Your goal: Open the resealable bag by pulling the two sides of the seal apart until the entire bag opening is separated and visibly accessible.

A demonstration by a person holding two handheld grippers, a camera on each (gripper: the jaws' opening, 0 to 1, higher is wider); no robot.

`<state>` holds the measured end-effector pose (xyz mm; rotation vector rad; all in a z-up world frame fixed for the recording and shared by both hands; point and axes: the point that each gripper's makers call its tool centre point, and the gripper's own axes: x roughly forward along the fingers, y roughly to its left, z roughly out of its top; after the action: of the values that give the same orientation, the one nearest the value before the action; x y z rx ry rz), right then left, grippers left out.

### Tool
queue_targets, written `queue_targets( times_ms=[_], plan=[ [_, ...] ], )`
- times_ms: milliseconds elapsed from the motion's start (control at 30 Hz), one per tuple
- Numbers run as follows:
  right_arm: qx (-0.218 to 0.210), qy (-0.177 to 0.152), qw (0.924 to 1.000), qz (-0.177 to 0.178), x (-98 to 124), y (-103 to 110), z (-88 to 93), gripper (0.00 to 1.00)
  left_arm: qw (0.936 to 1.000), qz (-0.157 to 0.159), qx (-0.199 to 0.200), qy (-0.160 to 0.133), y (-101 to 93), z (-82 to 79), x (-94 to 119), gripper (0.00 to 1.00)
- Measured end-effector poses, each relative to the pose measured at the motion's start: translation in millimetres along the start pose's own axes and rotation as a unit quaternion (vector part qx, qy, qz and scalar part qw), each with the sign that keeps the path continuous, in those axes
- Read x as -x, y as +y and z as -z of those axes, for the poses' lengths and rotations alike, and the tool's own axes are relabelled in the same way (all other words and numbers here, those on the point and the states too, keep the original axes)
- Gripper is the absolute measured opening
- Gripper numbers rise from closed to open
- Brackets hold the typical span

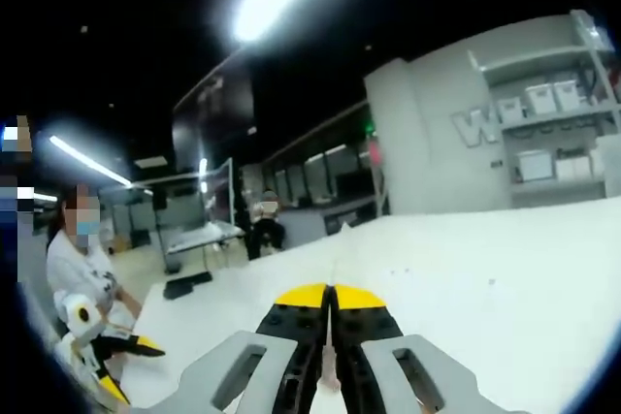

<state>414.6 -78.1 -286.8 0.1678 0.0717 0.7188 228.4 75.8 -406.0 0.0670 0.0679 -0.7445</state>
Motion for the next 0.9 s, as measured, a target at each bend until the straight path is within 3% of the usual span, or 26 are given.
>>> queue_targets(
  times_ms=[900],
  plan=[
    [-0.001, 0.006, 0.9999, -0.011, 24.8, 14.4, 10.0, 0.00, 1.0000, 0.003, -0.004, 0.001, -2.9, -0.5, -1.0, 0.71]
  ],
)
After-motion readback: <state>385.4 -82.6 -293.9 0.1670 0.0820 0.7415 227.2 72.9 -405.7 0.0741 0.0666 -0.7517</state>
